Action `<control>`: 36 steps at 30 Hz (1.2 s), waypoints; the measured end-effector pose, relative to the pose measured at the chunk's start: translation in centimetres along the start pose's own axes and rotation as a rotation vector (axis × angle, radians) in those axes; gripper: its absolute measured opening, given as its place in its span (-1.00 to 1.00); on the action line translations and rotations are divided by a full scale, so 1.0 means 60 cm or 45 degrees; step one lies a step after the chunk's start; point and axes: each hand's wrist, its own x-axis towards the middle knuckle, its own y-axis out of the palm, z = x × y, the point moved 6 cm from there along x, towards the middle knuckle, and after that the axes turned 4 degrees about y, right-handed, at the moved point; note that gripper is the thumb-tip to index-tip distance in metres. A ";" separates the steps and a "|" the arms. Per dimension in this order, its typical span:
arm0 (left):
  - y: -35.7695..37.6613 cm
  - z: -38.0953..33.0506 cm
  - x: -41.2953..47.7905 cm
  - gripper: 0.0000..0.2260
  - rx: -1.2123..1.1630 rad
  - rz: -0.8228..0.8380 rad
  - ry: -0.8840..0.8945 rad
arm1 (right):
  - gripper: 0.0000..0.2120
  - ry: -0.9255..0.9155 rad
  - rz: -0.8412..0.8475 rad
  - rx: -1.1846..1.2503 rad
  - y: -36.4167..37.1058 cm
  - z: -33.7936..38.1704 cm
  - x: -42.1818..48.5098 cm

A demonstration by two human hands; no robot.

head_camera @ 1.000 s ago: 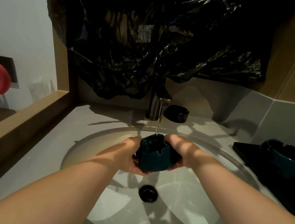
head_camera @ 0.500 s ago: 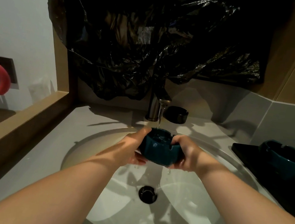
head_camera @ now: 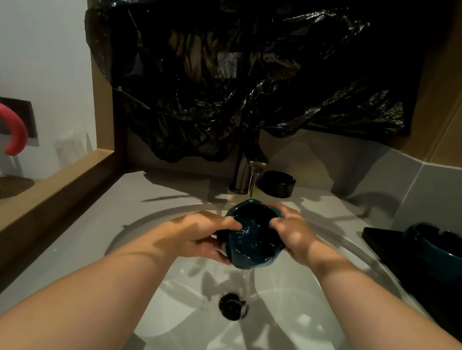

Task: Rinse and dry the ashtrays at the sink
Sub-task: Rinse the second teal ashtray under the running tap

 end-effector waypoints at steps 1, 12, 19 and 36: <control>0.002 -0.003 -0.002 -0.86 0.006 -0.002 0.018 | -0.64 -0.010 -0.026 0.010 -0.001 0.002 0.000; 0.001 -0.053 -0.008 -0.63 0.779 -0.443 0.615 | -0.32 -0.517 -0.483 -0.486 -0.066 0.189 0.006; 0.013 -0.064 -0.015 -0.53 1.040 -0.498 0.692 | -0.24 -0.654 -0.479 -1.219 -0.057 0.203 0.020; 0.089 -0.091 -0.097 -0.47 1.540 -0.475 0.933 | -0.53 -0.548 -0.029 -1.420 -0.051 0.106 -0.128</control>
